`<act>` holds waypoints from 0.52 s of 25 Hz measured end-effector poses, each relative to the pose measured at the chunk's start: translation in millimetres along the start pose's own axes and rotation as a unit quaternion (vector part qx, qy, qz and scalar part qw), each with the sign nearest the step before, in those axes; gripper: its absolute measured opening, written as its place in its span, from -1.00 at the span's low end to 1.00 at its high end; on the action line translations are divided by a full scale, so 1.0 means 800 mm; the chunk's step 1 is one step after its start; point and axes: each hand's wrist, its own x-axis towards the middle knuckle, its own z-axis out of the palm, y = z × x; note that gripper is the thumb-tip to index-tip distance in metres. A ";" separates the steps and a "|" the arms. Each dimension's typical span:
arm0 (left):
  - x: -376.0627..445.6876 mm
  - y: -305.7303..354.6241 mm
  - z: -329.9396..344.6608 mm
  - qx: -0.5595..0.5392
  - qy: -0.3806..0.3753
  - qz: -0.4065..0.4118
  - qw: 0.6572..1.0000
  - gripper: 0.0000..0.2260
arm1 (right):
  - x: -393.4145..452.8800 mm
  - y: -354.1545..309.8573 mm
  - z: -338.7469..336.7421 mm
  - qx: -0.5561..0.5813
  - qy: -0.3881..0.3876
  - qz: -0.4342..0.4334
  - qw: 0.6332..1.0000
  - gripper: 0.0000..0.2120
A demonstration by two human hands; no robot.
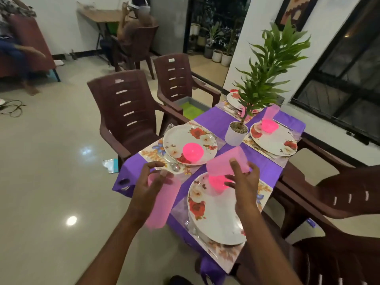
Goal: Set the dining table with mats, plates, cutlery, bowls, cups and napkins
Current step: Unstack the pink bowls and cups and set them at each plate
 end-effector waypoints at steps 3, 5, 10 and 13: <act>0.062 -0.021 -0.015 0.007 -0.021 0.003 1.000 -0.23 | 0.072 0.023 0.008 -0.032 0.080 -0.019 0.996 -0.31; 0.108 -0.038 -0.021 0.011 -0.039 0.000 0.999 -0.22 | 0.121 0.034 0.019 -0.070 0.111 -0.022 0.991 -0.29; 0.187 -0.058 -0.015 0.066 -0.100 -0.012 0.993 -0.02 | 0.216 0.073 0.036 -0.196 0.125 -0.023 0.972 -0.23; 0.223 -0.074 -0.010 0.122 -0.126 -0.007 0.984 -0.05 | 0.249 0.092 0.047 -0.239 0.112 0.000 0.964 -0.22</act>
